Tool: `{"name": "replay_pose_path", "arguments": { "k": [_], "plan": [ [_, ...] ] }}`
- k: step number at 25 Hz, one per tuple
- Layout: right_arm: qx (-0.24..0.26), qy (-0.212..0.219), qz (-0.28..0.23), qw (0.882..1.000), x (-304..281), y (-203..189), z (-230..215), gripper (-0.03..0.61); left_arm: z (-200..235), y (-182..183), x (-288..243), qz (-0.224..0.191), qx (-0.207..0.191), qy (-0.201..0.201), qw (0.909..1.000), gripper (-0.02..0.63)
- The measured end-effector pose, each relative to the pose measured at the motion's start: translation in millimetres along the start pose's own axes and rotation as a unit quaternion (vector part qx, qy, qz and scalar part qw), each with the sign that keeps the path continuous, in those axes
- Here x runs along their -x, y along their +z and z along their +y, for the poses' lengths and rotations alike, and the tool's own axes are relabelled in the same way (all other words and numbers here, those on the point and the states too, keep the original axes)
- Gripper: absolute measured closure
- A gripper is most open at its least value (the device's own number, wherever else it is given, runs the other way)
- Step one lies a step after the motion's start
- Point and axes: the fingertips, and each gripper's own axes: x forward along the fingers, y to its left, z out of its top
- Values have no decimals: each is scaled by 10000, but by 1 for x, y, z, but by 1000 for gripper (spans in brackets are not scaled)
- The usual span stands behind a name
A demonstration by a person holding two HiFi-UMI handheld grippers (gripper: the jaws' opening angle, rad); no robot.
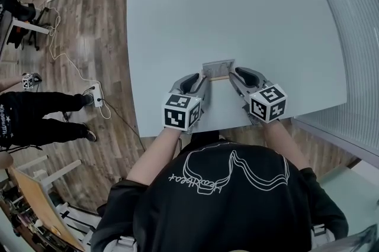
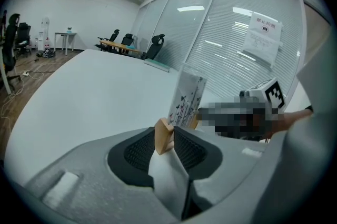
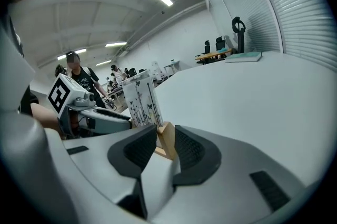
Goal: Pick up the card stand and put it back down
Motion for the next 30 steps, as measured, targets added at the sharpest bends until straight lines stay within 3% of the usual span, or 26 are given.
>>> {"name": "replay_pose_path", "arguments": {
  "k": [5, 13, 22, 26, 30],
  "plan": [
    [-136, 81, -345, 9993, 25, 18, 11, 473, -1, 9, 25, -304, 329, -68, 9990, 511],
    [-50, 417, -1054, 9935, 91, 42, 58, 563, -47, 22, 87, -836, 669, -478, 9931, 514],
    [-39, 1264, -1348, 9828, 167, 32, 115, 569, -147, 20, 146, -1238, 441, -1131, 9849, 587],
    [126, 1402, -1395, 9802, 195, 29, 136, 571, -178, 19, 169, -1341, 36, -1071, 9852, 598],
    [236, 1402, -1374, 9803, 218, 20, 150, 571, -193, 7, 183, -1396, 13, -949, 9856, 598]
  ]
}}
